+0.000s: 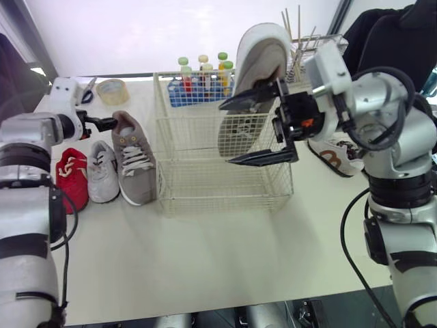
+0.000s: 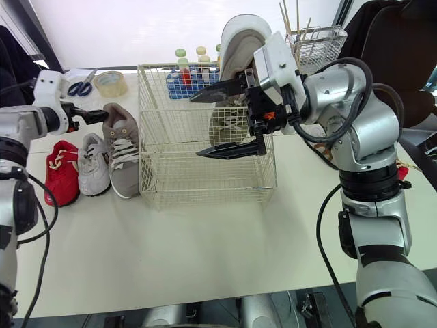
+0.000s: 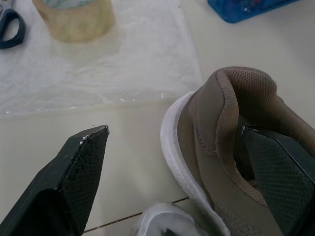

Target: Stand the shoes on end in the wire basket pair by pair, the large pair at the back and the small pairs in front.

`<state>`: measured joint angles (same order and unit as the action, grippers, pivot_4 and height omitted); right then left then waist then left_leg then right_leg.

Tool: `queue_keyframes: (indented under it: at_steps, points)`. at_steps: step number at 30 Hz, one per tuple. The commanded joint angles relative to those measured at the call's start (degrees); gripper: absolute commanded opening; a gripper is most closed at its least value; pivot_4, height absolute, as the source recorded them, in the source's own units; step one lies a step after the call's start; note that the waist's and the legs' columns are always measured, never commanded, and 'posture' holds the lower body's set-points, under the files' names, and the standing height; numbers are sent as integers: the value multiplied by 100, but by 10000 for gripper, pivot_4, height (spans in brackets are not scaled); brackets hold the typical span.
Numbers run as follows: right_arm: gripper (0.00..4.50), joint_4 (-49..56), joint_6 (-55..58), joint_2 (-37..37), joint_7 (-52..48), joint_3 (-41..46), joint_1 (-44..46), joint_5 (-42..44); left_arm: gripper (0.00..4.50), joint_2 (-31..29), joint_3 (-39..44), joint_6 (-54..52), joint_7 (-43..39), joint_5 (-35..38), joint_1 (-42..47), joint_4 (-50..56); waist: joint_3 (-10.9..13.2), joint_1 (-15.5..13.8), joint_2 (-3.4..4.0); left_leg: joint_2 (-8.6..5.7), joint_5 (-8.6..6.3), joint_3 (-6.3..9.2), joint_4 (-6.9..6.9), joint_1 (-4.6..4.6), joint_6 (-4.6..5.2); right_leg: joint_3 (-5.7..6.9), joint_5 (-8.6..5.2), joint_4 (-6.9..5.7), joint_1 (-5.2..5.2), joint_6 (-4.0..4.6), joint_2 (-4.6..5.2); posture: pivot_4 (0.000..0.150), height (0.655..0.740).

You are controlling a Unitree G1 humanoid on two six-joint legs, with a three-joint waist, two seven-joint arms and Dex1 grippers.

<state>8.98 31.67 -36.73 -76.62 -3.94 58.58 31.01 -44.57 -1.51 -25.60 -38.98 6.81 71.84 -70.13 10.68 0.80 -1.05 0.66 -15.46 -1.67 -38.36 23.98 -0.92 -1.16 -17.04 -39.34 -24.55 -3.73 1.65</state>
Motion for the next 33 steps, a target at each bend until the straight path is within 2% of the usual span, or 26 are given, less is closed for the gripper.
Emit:
queue_keyframes:
  at_steps: [1,9,12,19,26,30,33]
  points:
    - [44678,200,-14,-77,120,153,19,120,45000,88,18,164,248,-320,156,-259,0,2,-1,0,0,1,-1,1,0,1,0,0,0,0,0,1500,7400]
    - [44678,119,-93,-94,197,56,51,67,45000,583,254,419,847,-580,96,-603,-1,3,-2,0,-1,1,-3,0,1,0,1,-2,0,-1,1,1500,7400]
    - [45000,81,-108,-111,181,24,87,36,36047,735,357,434,929,-623,74,-660,-1,0,-2,0,-1,0,-3,0,1,1,1,-3,0,-1,1,1500,7400]
    - [45000,40,-169,-150,156,5,83,-40,260,968,833,329,1204,-498,73,-716,-2,-10,-2,0,-1,2,-7,0,1,3,1,-10,0,-2,1,1500,7400]
    - [45000,0,-218,-147,165,11,72,-102,260,903,1134,460,1488,-469,152,-671,-2,-13,-2,-1,-9,2,-44,4,14,3,2,-24,6,-3,2,1500,7400]
    - [45000,17,-213,-157,192,28,23,-101,260,655,1734,764,1756,-53,618,-517,0,-9,-5,0,-10,6,-68,18,15,6,10,-30,3,-17,1,1500,7400]
    - [45000,10,-203,-158,225,38,-2,-89,260,510,2042,1001,1670,211,958,-242,6,-18,-16,1,-9,13,-80,43,15,14,13,-31,-13,-22,2,1500,7400]
